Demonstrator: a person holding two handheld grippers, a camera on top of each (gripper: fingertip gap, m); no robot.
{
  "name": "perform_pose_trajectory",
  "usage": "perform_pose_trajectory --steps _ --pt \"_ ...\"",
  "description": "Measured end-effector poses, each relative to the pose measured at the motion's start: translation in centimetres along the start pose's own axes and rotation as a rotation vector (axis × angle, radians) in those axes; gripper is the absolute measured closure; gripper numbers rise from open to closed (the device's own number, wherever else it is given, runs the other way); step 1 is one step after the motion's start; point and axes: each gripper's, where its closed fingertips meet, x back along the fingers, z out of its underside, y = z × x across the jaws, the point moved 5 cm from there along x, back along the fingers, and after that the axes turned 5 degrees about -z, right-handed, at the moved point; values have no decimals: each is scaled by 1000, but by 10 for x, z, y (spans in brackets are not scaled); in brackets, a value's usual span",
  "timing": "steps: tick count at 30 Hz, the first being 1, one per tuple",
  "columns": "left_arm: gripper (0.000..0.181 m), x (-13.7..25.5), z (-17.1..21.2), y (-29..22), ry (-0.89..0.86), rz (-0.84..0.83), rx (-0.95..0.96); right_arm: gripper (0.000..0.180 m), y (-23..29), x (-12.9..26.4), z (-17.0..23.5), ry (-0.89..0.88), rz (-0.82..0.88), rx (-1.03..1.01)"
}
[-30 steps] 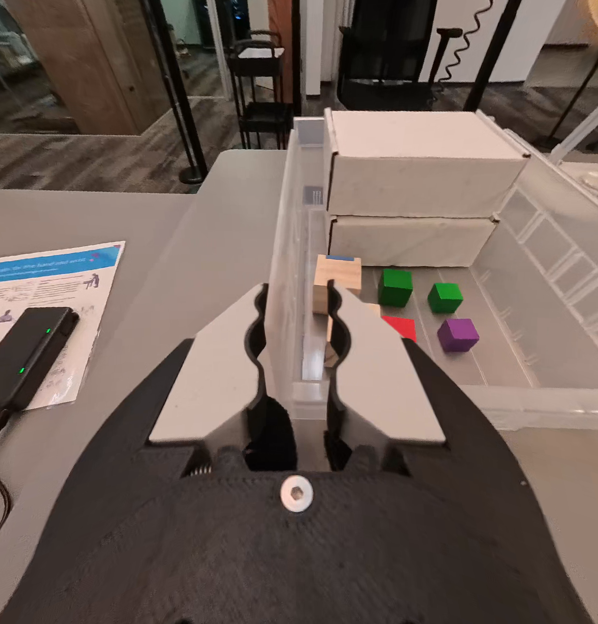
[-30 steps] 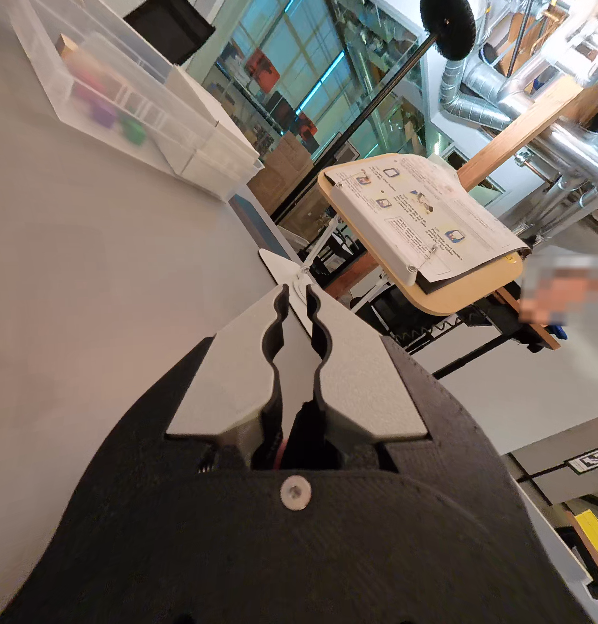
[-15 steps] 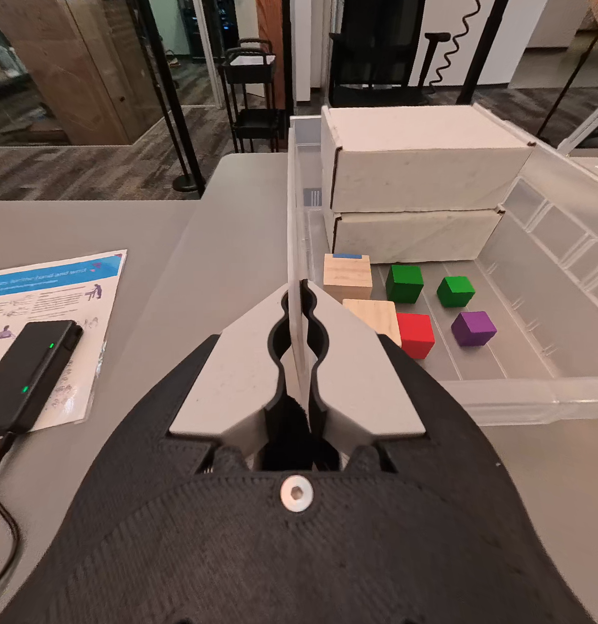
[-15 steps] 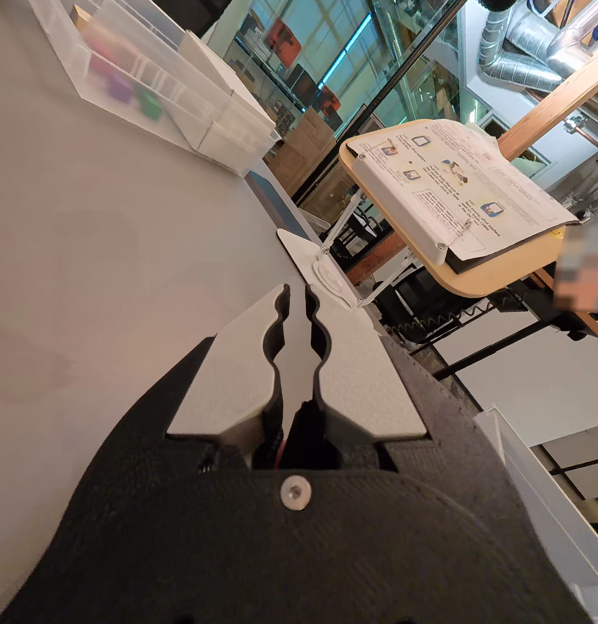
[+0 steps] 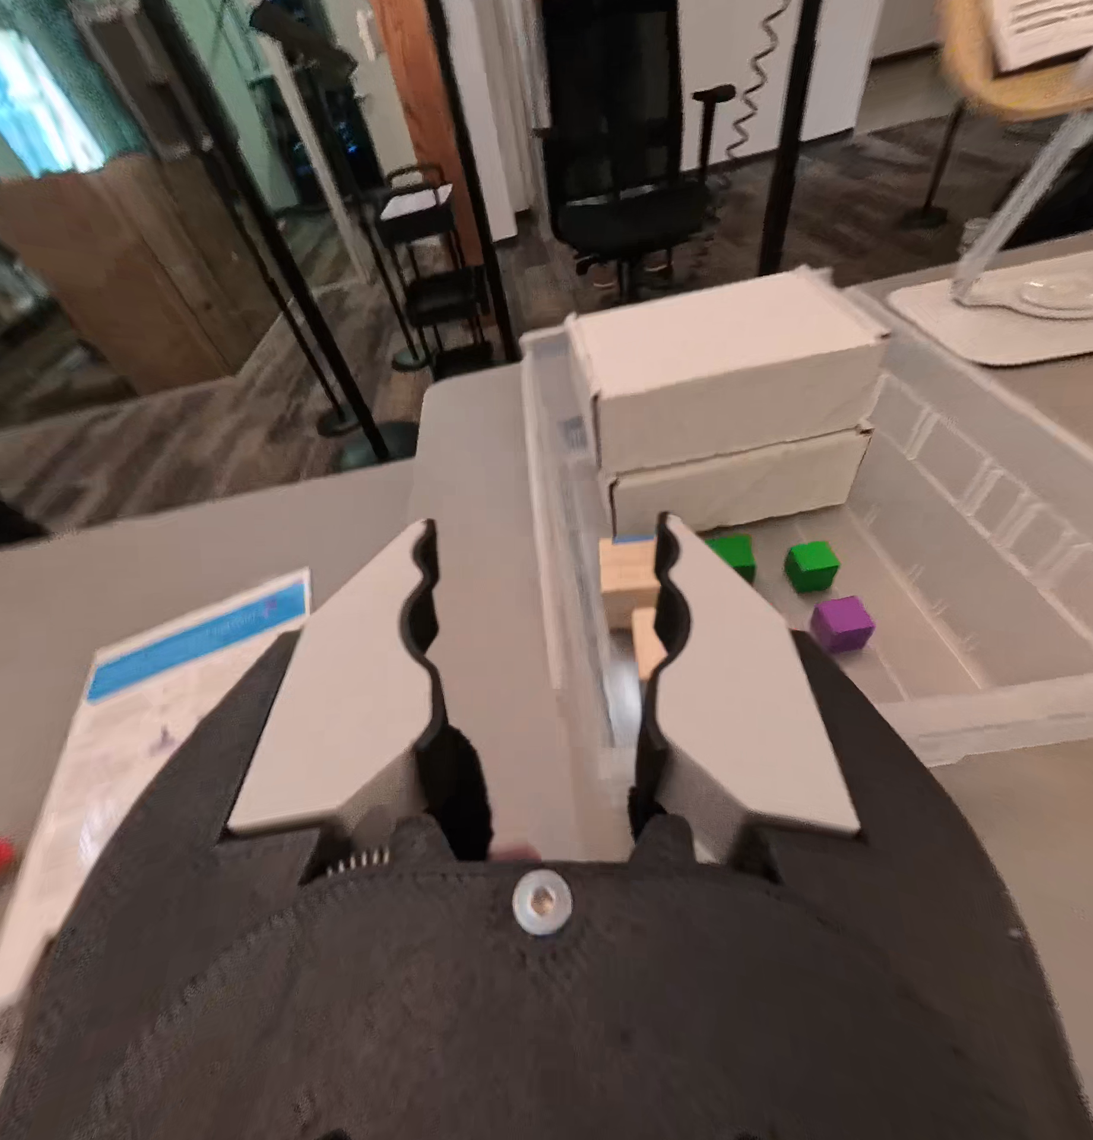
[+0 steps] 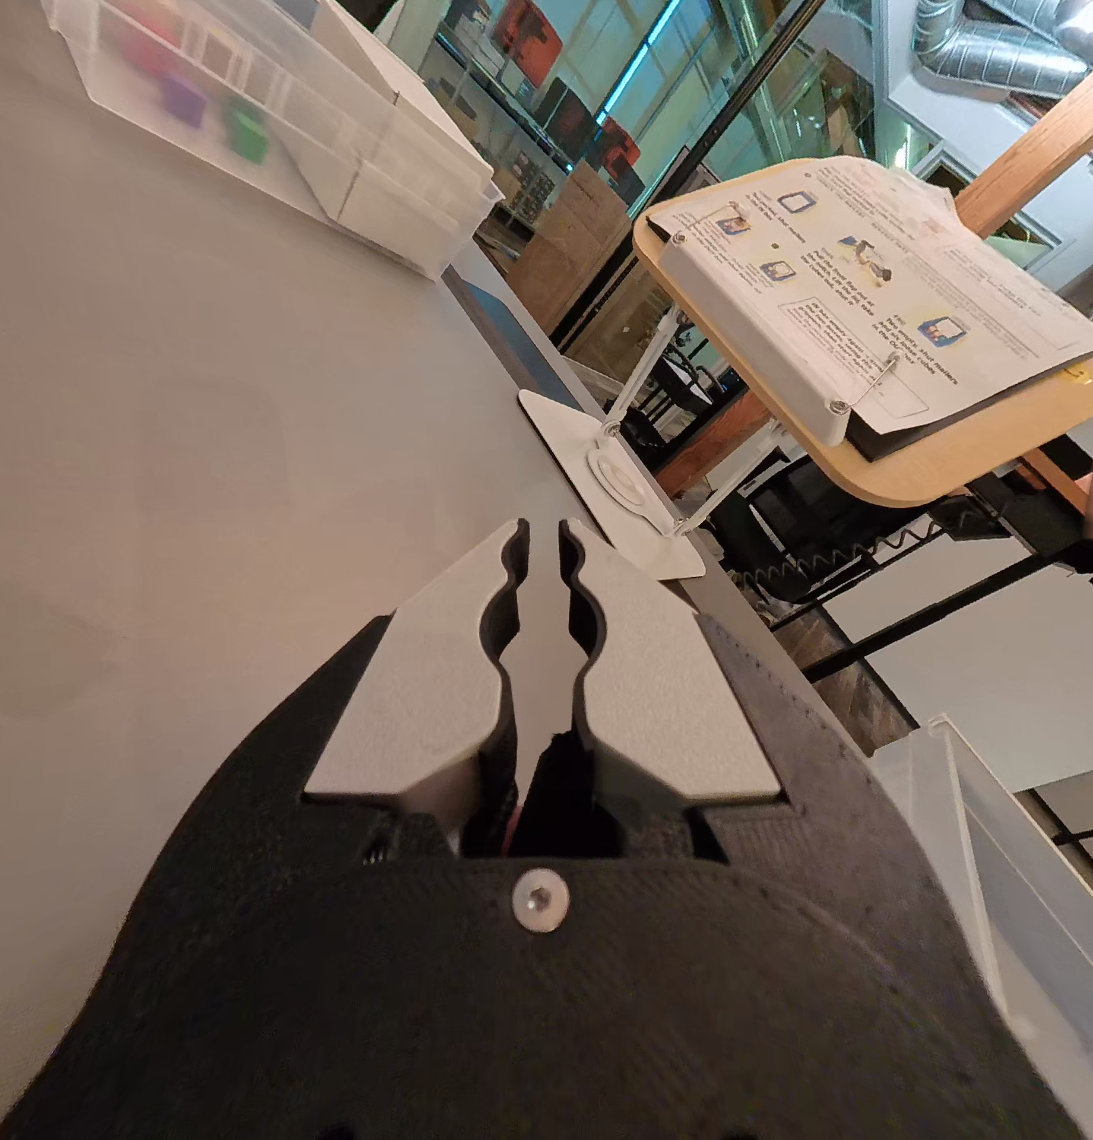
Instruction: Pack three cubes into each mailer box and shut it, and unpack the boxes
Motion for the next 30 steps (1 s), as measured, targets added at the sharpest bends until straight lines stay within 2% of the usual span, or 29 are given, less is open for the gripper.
perform_pose_trajectory --steps 3,5,7,9,11,15,18,22,27,30 --pt "105 -10 -44 -31 -7 145 -190 172 0 -2 4 12 -7 -15" --pt "98 -28 -62 -53 60 227 -386 172 0 -3 6 19 -12 -22" --pt "79 -52 -78 -66 104 261 -550 172 0 -3 8 27 -11 -24" --pt "85 -76 -87 -81 144 373 -645 172 -1 -3 10 35 -8 -31" --pt "80 -98 -91 -97 165 467 -753 172 -2 -3 13 44 -4 -39" --pt "56 -142 -78 -119 314 582 -957 172 -5 -3 19 59 0 -61" --pt "54 -169 -63 -126 409 633 -1073 172 -8 -4 23 70 5 -89" --pt "55 -193 -55 -130 474 710 -1119 172 -11 -4 27 74 6 -113" --pt "54 -207 -40 -130 603 796 -1131 173 -10 -5 28 80 0 -113" --pt "56 -208 -39 -131 582 793 -1172 173 -10 -6 28 86 -6 -114"
